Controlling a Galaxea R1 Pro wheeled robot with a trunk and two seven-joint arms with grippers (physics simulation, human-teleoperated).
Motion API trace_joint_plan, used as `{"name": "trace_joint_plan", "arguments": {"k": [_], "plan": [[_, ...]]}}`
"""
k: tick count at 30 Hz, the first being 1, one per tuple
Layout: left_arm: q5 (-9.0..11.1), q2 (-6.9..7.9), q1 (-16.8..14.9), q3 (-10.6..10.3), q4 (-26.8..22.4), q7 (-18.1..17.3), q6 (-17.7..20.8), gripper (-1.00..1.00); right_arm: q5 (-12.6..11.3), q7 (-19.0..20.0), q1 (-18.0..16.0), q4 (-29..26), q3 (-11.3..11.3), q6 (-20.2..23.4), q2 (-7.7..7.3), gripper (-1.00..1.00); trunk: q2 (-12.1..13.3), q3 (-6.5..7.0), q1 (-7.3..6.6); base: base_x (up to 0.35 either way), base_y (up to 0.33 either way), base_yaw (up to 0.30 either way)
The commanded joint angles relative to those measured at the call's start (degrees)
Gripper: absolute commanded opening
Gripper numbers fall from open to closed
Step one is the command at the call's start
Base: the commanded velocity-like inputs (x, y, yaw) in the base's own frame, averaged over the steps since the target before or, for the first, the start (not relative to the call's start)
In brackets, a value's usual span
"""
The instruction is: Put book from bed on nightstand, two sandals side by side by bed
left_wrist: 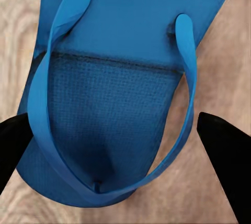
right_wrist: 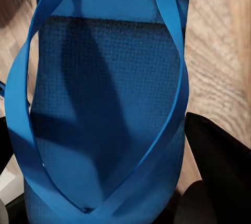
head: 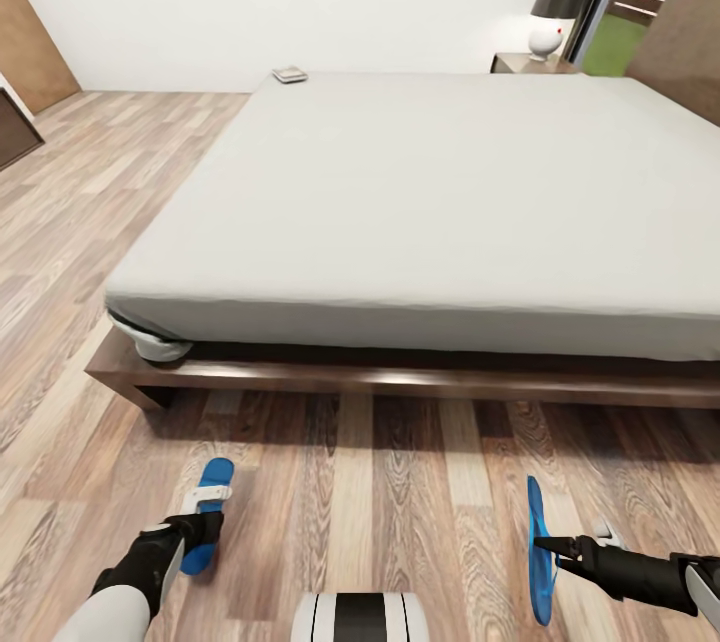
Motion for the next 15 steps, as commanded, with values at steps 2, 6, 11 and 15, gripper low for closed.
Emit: {"name": "trace_joint_plan", "arguments": {"k": [2,6,11,15], "plan": [[-0.4,0.0,-0.05,0.48,-0.12,-0.51,0.22,-1.0,-0.2,0.07,-0.02,0.01,-0.08,0.37,0.0,-1.0,-0.01,-0.04,0.02,0.333,0.048,0.0],[-0.39,0.02,-0.05,0.48,-0.12,-0.51,0.23,-1.0,-0.2,0.07,-0.02,0.01,-0.08,0.37,0.0,-1.0,-0.01,-0.04,0.02,0.296,0.131,0.0],[-0.39,0.03,-0.05,0.48,-0.12,-0.51,0.23,-1.0,-0.2,0.07,-0.02,0.01,-0.08,0.37,0.0,-1.0,-0.01,-0.04,0.02,0.23,0.234,0.0],[-0.39,0.03,-0.05,0.48,-0.12,-0.51,0.23,-1.0,-0.2,0.07,-0.02,0.01,-0.08,0.37,0.0,-1.0,-0.01,-0.04,0.02,0.08,0.082,0.0]]}}
